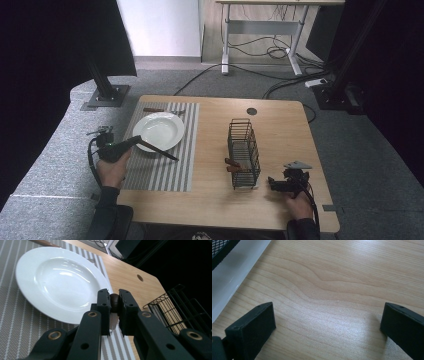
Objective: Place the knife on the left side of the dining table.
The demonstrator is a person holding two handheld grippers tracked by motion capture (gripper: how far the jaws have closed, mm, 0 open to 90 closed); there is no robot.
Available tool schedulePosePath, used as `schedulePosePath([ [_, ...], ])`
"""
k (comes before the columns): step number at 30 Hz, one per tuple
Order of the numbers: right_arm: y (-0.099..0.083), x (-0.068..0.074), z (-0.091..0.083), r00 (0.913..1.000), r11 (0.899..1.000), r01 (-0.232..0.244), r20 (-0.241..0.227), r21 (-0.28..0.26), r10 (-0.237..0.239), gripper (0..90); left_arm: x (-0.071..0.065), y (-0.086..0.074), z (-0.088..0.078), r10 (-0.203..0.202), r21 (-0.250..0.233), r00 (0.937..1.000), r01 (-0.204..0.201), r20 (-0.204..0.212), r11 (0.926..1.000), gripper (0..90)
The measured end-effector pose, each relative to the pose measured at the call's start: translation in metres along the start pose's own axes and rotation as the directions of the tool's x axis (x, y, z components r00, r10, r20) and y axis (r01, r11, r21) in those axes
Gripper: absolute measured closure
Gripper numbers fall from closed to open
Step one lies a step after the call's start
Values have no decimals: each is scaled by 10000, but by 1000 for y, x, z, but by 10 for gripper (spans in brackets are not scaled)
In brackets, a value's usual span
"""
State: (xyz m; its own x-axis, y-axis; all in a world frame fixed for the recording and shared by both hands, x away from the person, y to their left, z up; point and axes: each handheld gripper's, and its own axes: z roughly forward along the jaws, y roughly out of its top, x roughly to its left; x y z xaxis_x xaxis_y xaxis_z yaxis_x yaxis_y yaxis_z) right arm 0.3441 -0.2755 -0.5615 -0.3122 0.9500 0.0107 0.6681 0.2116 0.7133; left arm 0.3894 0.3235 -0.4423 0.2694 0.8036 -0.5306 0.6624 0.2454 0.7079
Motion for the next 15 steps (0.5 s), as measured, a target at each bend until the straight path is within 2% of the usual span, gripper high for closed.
schedulePosePath([
  [7, 0, 0, 0, 10000, 10000, -2, 1, 0, 2, 0, 15, -6, 3, 469, -56, 9964, -475, -713, 9989, 728],
  [15, 0, 0, 0, 10000, 10000, -1, 1, 0, 1, 0, 34, -13, 8, 306, -114, 9952, -318, -926, 9994, 685],
])
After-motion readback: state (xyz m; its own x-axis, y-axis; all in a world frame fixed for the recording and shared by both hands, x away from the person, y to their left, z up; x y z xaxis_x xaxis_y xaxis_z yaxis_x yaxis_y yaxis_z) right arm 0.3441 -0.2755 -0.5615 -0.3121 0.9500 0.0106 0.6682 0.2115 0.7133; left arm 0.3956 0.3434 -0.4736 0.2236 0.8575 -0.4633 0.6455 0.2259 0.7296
